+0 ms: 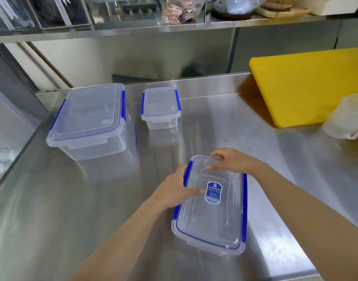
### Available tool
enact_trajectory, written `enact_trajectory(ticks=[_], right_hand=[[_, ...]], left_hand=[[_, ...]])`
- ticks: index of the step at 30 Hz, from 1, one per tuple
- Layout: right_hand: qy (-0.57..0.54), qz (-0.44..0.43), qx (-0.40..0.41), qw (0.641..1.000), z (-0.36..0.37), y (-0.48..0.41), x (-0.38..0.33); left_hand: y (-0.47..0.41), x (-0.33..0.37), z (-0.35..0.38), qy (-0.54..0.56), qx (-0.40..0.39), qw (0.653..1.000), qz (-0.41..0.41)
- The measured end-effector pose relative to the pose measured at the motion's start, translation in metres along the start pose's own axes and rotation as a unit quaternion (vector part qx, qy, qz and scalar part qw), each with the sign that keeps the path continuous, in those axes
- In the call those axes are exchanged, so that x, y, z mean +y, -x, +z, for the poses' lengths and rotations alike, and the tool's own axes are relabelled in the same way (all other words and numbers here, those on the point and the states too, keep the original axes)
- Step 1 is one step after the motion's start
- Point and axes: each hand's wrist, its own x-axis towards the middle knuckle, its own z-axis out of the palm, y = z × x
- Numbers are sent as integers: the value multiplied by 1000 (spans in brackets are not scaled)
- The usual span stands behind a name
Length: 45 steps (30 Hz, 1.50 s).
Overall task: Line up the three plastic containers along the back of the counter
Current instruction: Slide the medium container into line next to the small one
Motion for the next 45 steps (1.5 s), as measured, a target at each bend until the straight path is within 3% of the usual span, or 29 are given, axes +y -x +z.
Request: enact_trajectory(ticks=[4,7,9,15,20,23,26,29,31,34,35,38,40,45], right_hand=[[-44,43,32,998,3,7,12],[-56,97,106,988,6,8,21],[-63,139,164,975,9,9,23],[-99,197,247,944,19,17,21],[-214,179,158,947,2,35,28],[-112,141,163,970,-10,37,36],[-77,123,123,982,-21,43,44],[-129,114,-25,985,-27,54,47],[-136,105,-25,985,-22,54,47],[-126,81,58,987,-15,48,47],[-153,66,50,985,-15,48,48],[-238,8,-74,968,-15,54,50],[-260,-67,-118,956,-12,50,52],[-292,-108,-44,949,-15,31,55]], left_hand=[[-2,5,11,-70,71,995,0],[-4,7,18,-276,225,934,25],[-4,7,23,-295,280,913,37],[-5,7,30,-175,297,937,-50],[-13,11,28,-89,383,916,-84],[-21,9,28,29,408,909,-84],[-28,10,24,221,389,888,-106],[-35,13,22,188,350,914,-87],[-32,25,23,229,243,942,-46],[-29,27,21,237,58,969,-29],[-28,24,18,201,12,979,-38],[-28,9,10,88,-82,992,-34],[-29,7,12,78,-80,994,-1],[-46,17,16,120,25,987,105]])
